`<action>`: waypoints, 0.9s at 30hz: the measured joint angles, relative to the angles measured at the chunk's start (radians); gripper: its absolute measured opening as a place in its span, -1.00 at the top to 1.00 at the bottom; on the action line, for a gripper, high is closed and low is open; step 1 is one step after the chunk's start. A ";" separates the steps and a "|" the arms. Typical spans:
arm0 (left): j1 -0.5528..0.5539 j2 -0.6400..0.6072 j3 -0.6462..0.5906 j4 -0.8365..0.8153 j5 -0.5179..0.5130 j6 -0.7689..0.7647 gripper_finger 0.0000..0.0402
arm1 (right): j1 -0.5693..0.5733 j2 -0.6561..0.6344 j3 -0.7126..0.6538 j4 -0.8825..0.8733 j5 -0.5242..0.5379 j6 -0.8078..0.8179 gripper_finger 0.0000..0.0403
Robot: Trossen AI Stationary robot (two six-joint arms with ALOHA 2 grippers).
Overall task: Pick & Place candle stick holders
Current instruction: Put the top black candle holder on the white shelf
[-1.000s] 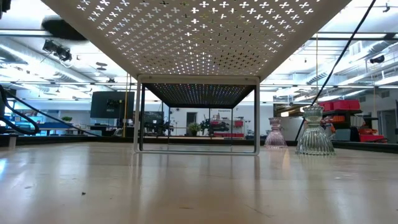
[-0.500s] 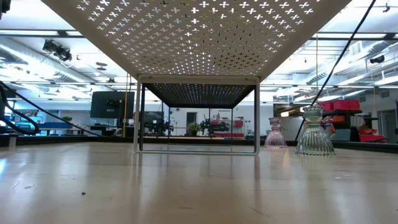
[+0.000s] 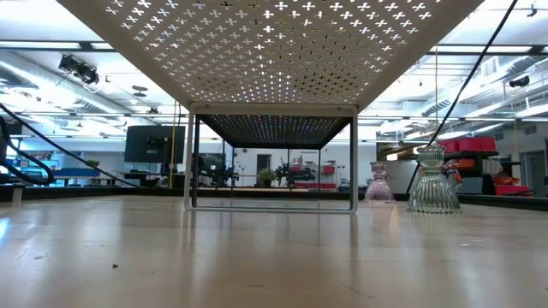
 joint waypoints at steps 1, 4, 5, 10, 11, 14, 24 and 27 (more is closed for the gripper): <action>0.009 0.016 0.000 0.015 0.021 0.000 0.88 | 0.000 0.000 0.000 0.004 0.000 -0.001 0.27; 0.036 0.062 0.000 0.068 0.085 0.001 0.88 | 0.000 0.000 0.000 0.017 0.000 -0.001 0.27; 0.044 0.075 0.000 0.078 0.121 0.001 0.88 | 0.000 0.000 0.000 0.023 0.000 -0.002 0.27; 0.091 0.128 0.000 0.102 0.218 -0.016 0.88 | 0.000 0.000 0.000 0.024 0.000 -0.011 0.27; 0.099 0.139 0.000 0.103 0.232 -0.030 0.88 | 0.000 0.000 0.000 0.024 0.000 -0.011 0.27; 0.119 0.181 0.000 0.125 0.277 -0.031 0.88 | 0.000 0.000 0.000 0.024 0.000 -0.011 0.27; 0.179 0.317 0.000 0.172 0.380 -0.030 0.88 | 0.003 0.000 0.000 0.025 -0.002 -0.010 0.27; 0.201 0.350 0.000 0.173 0.409 -0.030 0.88 | 0.011 0.000 0.000 0.031 -0.003 -0.008 0.27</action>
